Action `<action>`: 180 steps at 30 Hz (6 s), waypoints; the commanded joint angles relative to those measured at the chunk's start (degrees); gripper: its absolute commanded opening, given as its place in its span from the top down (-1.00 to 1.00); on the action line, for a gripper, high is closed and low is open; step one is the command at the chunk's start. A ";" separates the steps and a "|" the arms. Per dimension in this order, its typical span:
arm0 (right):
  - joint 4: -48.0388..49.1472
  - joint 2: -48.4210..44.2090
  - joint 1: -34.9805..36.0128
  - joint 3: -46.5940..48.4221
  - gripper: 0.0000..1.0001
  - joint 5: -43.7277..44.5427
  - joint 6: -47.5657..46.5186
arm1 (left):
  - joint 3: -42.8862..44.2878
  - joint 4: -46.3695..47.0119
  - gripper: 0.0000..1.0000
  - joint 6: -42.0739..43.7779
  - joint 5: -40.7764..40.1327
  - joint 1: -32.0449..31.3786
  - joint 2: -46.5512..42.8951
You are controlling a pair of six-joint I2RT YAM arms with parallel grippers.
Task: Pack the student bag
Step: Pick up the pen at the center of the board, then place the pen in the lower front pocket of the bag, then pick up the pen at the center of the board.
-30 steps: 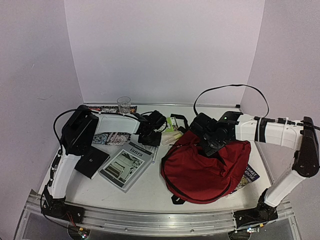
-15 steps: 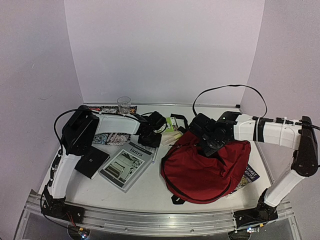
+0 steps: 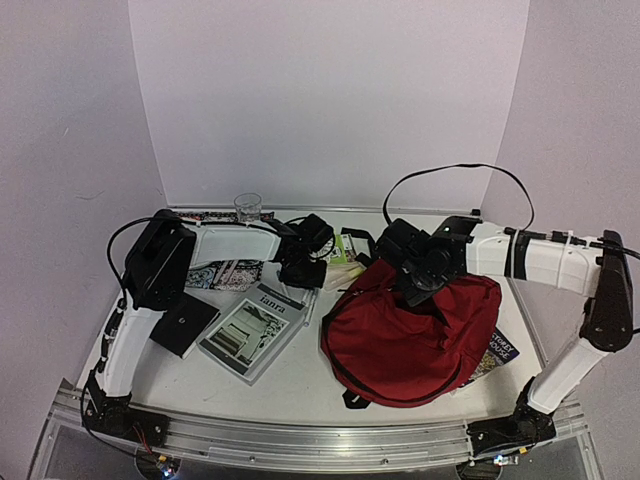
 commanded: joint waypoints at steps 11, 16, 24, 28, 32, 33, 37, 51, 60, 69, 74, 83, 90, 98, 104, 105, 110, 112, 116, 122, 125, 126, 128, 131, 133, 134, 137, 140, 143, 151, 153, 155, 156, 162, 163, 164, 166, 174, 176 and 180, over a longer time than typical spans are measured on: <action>-3.80 -0.89 -0.03 6.89 1.00 -2.84 3.29 | -0.20 5.83 1.00 -13.58 5.27 0.45 -15.81; -4.59 -0.75 0.25 8.62 1.00 -5.65 5.03 | -11.54 16.09 1.00 -20.44 8.88 0.44 -23.69; -7.16 -0.20 1.69 14.18 1.00 -11.46 9.53 | -24.47 28.84 1.00 -29.29 14.12 -1.78 -30.99; -12.75 1.02 2.54 17.27 1.00 -13.25 13.15 | -27.42 31.82 1.00 -31.83 13.87 -4.16 -33.15; -14.88 0.35 3.27 17.28 1.00 -15.73 15.85 | -28.73 33.95 1.00 -33.77 12.63 -7.71 -34.08; -15.08 0.14 3.40 17.20 1.00 -16.18 16.39 | -29.13 34.19 1.00 -34.50 12.24 -8.58 -34.27; -15.04 -0.17 3.61 17.58 1.00 -17.78 17.79 | -32.06 39.00 1.00 -38.20 10.54 -11.25 -34.80; -11.14 3.77 3.85 20.06 1.00 -21.87 16.87 | -35.71 43.35 1.00 -40.85 11.72 -16.41 -33.64; -9.81 6.11 3.86 21.64 1.00 -20.74 16.06 | -39.80 43.72 1.00 -43.37 13.58 -17.73 -33.62; -8.20 5.59 3.83 21.10 1.00 -22.02 15.36 | -37.64 44.52 1.00 -43.58 17.07 -17.86 -29.25; -7.53 4.72 3.81 20.09 1.00 -22.94 15.30 | -35.56 46.69 1.00 -42.78 16.31 -17.83 -26.58; -5.99 2.55 3.83 16.74 1.00 -24.28 16.27 | -34.96 53.46 1.00 -44.09 8.01 -17.78 -24.05; -4.89 1.81 3.81 15.24 1.00 -25.89 17.55 | -34.46 58.07 1.00 -44.54 1.87 -17.69 -21.05; -4.12 1.07 3.83 14.56 1.00 -28.46 18.37 | -34.79 66.29 1.00 -44.97 -2.15 -17.69 -17.01; -3.71 0.32 3.85 13.70 1.00 -29.16 19.15 | -34.96 72.51 1.00 -46.02 -5.38 -17.72 -15.09; -3.67 0.28 3.87 13.70 1.00 -29.23 19.20 | -34.72 73.44 1.00 -46.49 -5.47 -17.70 -14.51; -3.56 0.19 3.84 13.59 1.00 -29.32 19.61 | -33.20 76.91 0.97 -48.99 -5.96 -17.69 -11.11; -3.77 0.12 3.82 13.70 1.00 -28.73 19.80 | -32.49 77.88 0.94 -49.02 -6.15 -17.69 -10.12; -4.44 -0.93 3.82 13.96 1.00 -27.40 19.71 | -31.97 79.84 0.79 -48.96 -6.29 -17.64 -9.72; -4.48 -0.89 3.85 13.01 1.00 -28.19 20.24 | -31.67 82.51 0.32 -50.76 -2.66 -17.25 -6.90; -4.56 -1.06 3.88 13.16 1.00 -27.58 20.23 | -30.86 83.47 0.24 -50.47 0.30 -17.23 -5.91; -4.59 -1.14 3.86 13.27 1.00 -27.10 20.08 | -31.00 83.49 0.21 -49.85 0.60 -17.18 -6.17; -4.88 -1.38 3.81 13.45 1.00 -26.40 19.93 | -32.69 83.48 0.16 -49.40 0.43 -17.25 -7.35; -5.74 -1.50 3.75 13.72 1.00 -24.63 19.77 | -36.04 83.49 0.09 -48.92 1.25 -17.25 -10.18; -6.78 -1.33 3.72 14.00 1.00 -22.80 19.74 | -38.54 83.48 0.05 -48.00 2.12 -17.31 -12.62; -7.57 -1.16 3.68 14.08 1.00 -21.83 19.61 | -39.88 83.48 0.04 -47.36 2.51 -17.33 -13.81; -9.39 -0.74 3.26 13.86 1.00 -19.56 19.24 | -44.30 83.47 -0.01 -45.73 2.95 -17.42 -18.18; -10.11 -0.84 2.96 13.05 1.00 -18.62 18.90 | -48.75 83.40 -0.05 -44.69 2.77 -17.42 -22.80; -10.50 -1.03 2.83 12.40 1.00 -18.35 18.83 | -53.57 82.91 -0.10 -42.40 1.87 -17.41 -27.44; -11.25 -1.82 2.80 11.13 1.00 -18.49 18.26 | -56.38 64.09 -0.23 -34.12 -4.48 -15.89 -39.29; -11.35 -2.20 2.79 10.46 1.00 -18.63 17.95 | -55.73 59.10 -0.24 -33.52 -4.31 -14.03 -40.38; -11.69 -2.75 2.79 9.57 1.00 -18.82 17.81 | -54.54 54.09 -0.24 -32.75 -3.76 -11.85 -40.87; -11.84 -3.00 2.82 9.09 1.00 -18.89 17.82 | -53.67 51.47 -0.24 -32.17 -3.82 -10.77 -40.91; -11.94 -4.94 2.83 7.03 1.00 -19.68 17.73 | -39.84 28.22 -0.22 -24.90 -7.59 -6.07 -35.65; -11.81 -5.01 2.82 6.97 1.00 -19.76 17.55 | -37.58 25.72 -0.21 -23.62 -7.93 -5.36 -34.14; -11.78 -5.00 2.81 6.96 1.00 -19.78 17.40 | -35.69 23.42 -0.20 -22.56 -8.03 -4.50 -32.57; -11.41 -4.86 2.78 7.08 1.00 -20.13 17.30 | -31.82 20.38 -0.19 -20.56 -8.09 -3.12 -30.01; -10.11 -3.86 2.83 8.01 1.00 -21.17 16.58 | -21.35 11.37 -0.03 -15.23 -8.77 0.95 -19.01; -10.05 -3.49 2.79 8.51 1.00 -21.41 16.37 | -19.15 10.35 0.00 -14.09 -8.90 1.51 -16.83; -9.87 -3.01 2.82 8.96 1.00 -21.66 16.12 | -13.49 7.84 0.03 -12.04 -8.66 2.37 -12.14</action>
